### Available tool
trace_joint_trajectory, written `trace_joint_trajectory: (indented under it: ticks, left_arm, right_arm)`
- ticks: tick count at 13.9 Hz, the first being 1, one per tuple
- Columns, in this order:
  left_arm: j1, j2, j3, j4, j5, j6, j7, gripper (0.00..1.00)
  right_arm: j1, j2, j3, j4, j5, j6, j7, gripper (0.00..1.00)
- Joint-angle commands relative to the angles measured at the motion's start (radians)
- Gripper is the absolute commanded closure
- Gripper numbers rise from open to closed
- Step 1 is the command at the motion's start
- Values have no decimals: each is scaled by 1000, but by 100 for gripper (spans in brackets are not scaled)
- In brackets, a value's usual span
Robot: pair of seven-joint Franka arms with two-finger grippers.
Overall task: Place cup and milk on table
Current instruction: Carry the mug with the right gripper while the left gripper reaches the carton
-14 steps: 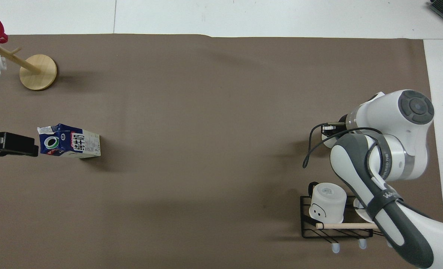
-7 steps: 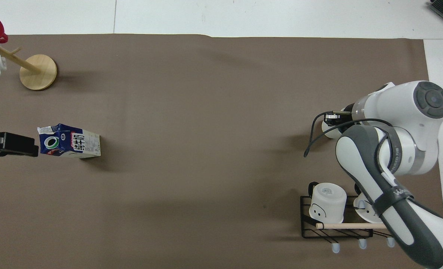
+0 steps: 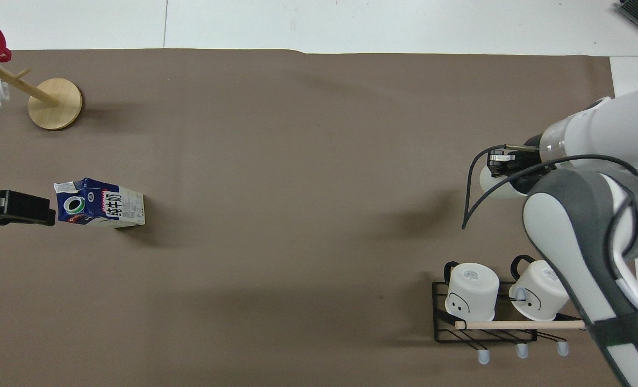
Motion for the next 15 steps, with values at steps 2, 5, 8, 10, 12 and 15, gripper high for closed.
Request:
trace_joint_trajectory:
  ticks: [2, 5, 8, 10, 12, 15]
  left_arm:
    - [-5, -10, 5, -11, 13, -13, -7, 0]
    - [9, -19, 5, -26, 11, -3, -7, 0]
    - [24, -27, 5, -40, 11, 5, -2, 0]
    - [26, -35, 5, -52, 11, 7, -1, 0]
    - [30, -41, 8, -77, 11, 19, -1, 0]
    - [40, -77, 10, -203, 11, 133, 7, 0]
  right_arm:
    - [101, -1, 7, 26, -74, -37, 178, 100]
    - [203, 12, 7, 26, -103, -26, 346, 100]
    - [265, 32, 13, 31, -118, 3, 448, 100]
    - [315, 49, 13, 31, -111, 26, 519, 100]
    - [349, 69, 14, 32, -120, 53, 600, 100]
    - [432, 146, 14, 83, -109, 61, 745, 100]
